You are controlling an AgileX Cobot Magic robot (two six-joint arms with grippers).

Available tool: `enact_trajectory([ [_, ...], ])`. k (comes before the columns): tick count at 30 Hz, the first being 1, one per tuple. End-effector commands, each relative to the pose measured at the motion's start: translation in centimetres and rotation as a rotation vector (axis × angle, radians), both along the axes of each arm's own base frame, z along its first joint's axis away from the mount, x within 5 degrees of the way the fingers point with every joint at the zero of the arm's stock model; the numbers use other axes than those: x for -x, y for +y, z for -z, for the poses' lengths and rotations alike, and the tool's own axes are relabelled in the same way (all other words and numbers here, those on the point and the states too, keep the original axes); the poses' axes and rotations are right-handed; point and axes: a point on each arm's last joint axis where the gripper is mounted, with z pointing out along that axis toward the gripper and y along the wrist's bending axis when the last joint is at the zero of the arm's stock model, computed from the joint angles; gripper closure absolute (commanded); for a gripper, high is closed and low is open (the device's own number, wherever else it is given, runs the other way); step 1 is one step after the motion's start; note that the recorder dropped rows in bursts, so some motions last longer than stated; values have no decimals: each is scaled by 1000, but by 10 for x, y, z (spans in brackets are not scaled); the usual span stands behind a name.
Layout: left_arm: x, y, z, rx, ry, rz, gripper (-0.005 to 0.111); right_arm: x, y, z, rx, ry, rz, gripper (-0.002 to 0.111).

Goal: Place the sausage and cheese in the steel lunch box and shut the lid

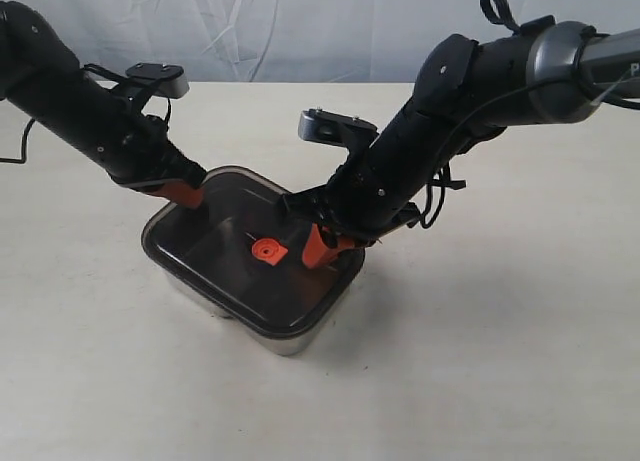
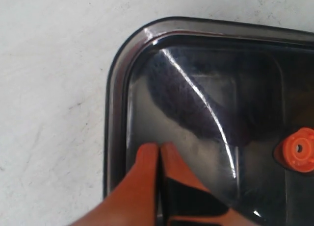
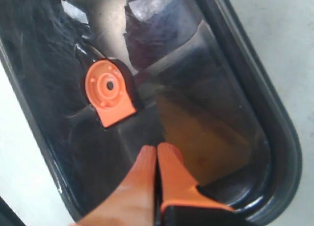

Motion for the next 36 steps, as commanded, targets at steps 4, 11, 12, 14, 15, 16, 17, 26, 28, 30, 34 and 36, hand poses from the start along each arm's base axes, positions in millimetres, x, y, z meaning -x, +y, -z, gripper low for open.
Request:
enact_trajectory([
  [4,-2,2,28,-48,63,9,107,-1,-1,18,43,9,-14,109],
  [11,-4,0,48,-39,113,-11,107,-1,-1,18,46,7,-16,109],
  [12,-5,0,48,-32,102,-21,107,0,-1,18,46,10,-18,109],
  [14,-8,-2,46,-13,74,-43,107,0,-1,18,47,12,-19,109],
  [15,-9,-3,45,-1,57,-39,107,0,-2,18,47,14,-20,109],
  [16,-10,-3,44,9,49,-38,107,0,-2,18,48,16,-21,109],
  [17,-11,-4,44,10,41,-39,107,0,-2,18,48,19,-21,109],
  [26,-12,1,57,-43,82,-87,107,1,-2,18,49,24,-26,109],
  [28,-12,2,60,-62,92,-100,107,1,-2,18,50,26,-27,109],
  [30,-12,3,63,-69,99,-106,107,1,-2,18,50,26,-27,109],
  [34,-13,3,64,-70,103,-105,107,1,-2,18,50,27,-25,109],
  [36,-13,3,64,-70,103,-105,107,1,-2,18,50,27,-25,109],
])
